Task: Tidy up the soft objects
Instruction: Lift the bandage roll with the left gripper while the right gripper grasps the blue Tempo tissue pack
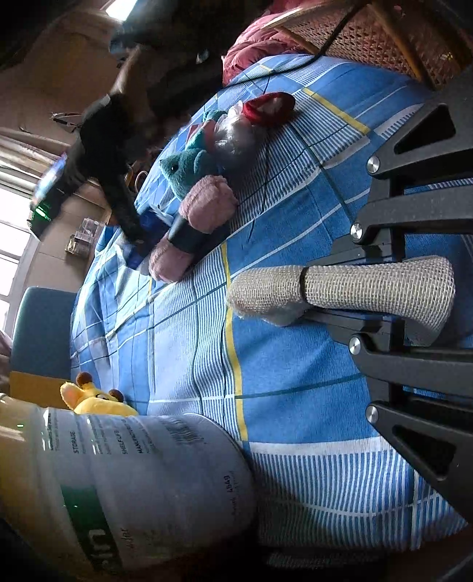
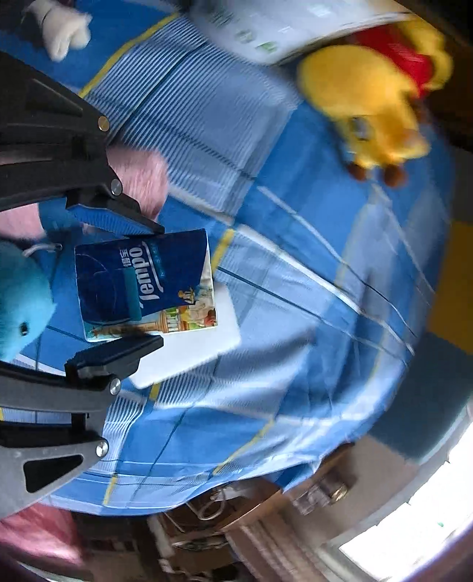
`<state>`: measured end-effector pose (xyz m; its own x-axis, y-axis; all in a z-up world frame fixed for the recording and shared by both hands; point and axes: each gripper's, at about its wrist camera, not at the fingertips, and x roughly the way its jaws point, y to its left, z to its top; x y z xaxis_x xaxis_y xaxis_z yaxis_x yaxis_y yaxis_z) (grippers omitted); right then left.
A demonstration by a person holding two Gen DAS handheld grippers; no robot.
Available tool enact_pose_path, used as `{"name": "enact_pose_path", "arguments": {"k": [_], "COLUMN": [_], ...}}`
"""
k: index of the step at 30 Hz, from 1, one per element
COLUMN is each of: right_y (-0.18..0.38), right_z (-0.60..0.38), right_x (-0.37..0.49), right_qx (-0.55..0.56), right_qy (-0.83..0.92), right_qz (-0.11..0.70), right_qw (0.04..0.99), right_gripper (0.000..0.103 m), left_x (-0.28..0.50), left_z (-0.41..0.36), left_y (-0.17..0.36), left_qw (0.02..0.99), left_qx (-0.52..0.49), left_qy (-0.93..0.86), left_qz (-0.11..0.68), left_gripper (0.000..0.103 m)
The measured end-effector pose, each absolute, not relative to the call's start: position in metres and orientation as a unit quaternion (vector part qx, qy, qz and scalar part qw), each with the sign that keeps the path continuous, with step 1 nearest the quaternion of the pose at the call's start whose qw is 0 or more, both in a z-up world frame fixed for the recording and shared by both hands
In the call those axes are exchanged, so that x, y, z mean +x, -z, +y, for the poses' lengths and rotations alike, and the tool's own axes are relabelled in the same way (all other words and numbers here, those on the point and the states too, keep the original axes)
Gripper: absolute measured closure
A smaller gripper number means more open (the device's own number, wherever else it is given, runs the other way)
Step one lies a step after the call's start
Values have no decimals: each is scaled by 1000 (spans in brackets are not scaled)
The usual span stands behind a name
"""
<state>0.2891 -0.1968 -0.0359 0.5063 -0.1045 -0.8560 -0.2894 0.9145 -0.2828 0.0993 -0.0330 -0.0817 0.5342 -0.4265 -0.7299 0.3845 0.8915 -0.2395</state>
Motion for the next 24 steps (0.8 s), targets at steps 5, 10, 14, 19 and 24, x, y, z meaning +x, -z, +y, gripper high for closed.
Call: {"name": "enact_pose_path", "arguments": {"k": [5,10,14,19,24], "right_y": [0,5,35,73,77], "right_z": [-200,-181,-157,-148,-148], "right_x": [262,221,191,184,184], "right_qx": [-103,-27,-26,-32,-28], "right_qy": [-72,-133,-157,-146,-145], "right_qz": [472,502,530,542,534], "right_qw": [873,854,833,827,833], "right_gripper": [50,50,50,50,50], "left_x": [98,98,95,82,69], "left_z": [-33,-30,-27,-12,10], "left_y": [81,81,76,57,32], "left_qw": [877,875,874,878,888], "left_qx": [-22,-32,-27,-39,-62], "left_qy": [230,234,228,215,199], "left_qz": [422,423,428,425,411], "left_gripper": [83,87,88,87,87]}}
